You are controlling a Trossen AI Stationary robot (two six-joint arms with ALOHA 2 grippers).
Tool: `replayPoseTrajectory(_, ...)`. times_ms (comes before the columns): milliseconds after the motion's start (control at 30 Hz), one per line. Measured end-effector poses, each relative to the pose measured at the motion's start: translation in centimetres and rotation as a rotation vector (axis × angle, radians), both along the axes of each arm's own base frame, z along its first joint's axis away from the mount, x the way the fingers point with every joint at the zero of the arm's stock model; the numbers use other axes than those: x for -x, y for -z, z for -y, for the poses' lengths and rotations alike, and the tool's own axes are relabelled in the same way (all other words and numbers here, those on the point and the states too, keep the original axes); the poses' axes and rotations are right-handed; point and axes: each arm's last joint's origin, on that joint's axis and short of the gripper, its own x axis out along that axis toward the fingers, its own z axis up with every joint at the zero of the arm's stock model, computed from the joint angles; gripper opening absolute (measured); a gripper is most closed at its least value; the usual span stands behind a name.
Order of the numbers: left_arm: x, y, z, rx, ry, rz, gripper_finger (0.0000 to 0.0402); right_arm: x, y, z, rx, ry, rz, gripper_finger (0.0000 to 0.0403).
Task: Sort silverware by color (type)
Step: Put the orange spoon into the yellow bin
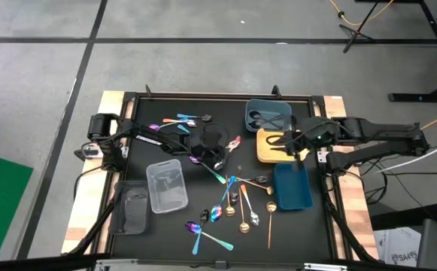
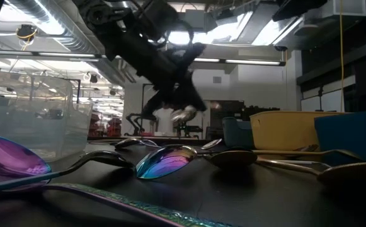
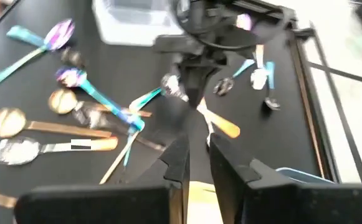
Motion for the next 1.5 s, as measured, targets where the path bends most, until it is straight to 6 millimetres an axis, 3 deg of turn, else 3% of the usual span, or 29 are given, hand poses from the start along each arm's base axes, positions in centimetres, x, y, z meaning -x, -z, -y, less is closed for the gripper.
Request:
replayPoseTrajectory(233, -0.9, -1.7, 1.0, -0.151, -0.025, 0.169, 0.0000, -0.8, 1.3, 0.7, -0.091, 0.365, 0.074, 0.0051)
replayPoseTrajectory(367, -1.1, -2.3, 1.8, -0.248, -0.030, 0.211, 0.0000, -1.8, 1.8, 0.7, -0.138, 0.445, 0.101, 0.0051)
replayPoseTrajectory(800, -1.4, -4.6, 4.0, -0.494, -0.054, 0.368, 0.0000, -5.4, 1.7, 0.5, -0.207, 0.405, 0.243, 0.0051)
replayPoseTrajectory(1500, -1.2, -6.7, 7.1, -0.746, 0.050, 0.502, 0.0000, -5.5, 1.7, -0.1, -0.304, 0.215, 0.205, 0.0051)
